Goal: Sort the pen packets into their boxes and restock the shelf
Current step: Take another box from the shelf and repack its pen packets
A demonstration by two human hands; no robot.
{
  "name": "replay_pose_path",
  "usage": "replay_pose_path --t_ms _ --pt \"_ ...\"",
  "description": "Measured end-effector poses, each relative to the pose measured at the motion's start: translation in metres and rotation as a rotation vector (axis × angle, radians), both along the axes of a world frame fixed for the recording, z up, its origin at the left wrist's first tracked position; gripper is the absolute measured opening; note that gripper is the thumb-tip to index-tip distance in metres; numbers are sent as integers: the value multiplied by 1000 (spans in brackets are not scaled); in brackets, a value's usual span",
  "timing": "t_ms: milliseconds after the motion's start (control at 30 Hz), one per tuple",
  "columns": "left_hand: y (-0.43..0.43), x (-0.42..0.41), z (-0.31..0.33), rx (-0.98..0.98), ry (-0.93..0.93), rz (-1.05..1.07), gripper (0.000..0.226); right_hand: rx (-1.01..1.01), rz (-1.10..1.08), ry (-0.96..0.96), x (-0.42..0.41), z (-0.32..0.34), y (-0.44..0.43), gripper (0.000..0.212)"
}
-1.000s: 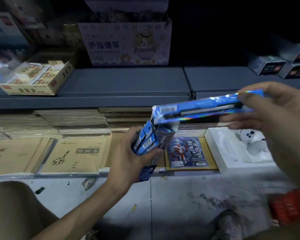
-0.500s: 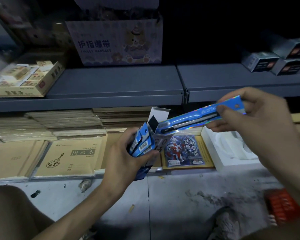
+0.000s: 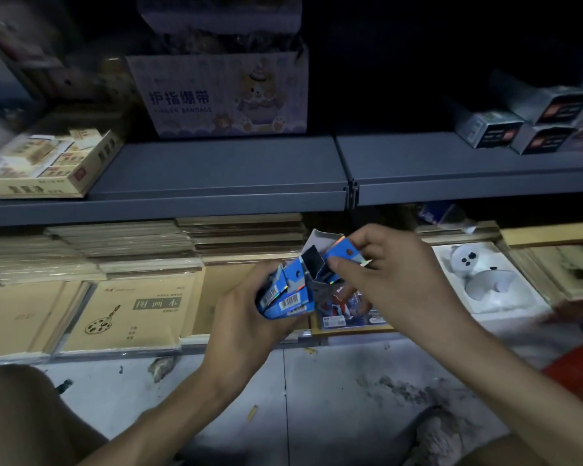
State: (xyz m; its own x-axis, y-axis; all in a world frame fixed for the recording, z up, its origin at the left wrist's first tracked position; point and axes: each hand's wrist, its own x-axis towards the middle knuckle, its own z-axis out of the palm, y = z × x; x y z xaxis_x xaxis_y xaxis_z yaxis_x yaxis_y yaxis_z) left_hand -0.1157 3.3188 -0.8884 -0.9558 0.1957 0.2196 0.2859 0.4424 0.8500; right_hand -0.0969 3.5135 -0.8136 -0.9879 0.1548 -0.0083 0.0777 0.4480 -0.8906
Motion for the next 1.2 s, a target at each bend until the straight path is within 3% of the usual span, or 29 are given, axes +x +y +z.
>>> replay_pose_path --t_ms 133,267,433,700,900,1067,1200 --pt "-2 -1 4 13 20 10 57 10 -23 79 -2 5 4 13" --pt "-2 1 7 1 42 21 61 108 11 32 1 -3 -8 18" --pt "-4 -1 5 23 17 18 55 -52 -43 64 -3 4 -3 18" --pt "-2 0 5 -5 54 17 57 108 64 65 2 -5 -13 31" --pt "-5 -5 0 -101 99 78 59 21 -107 230 9 9 -18 20" --pt "-1 -4 -2 -174 176 105 53 338 -56 190 19 -2 -36 27" --pt "1 -3 -1 -188 179 81 52 316 -42 217 16 -8 -32 13"
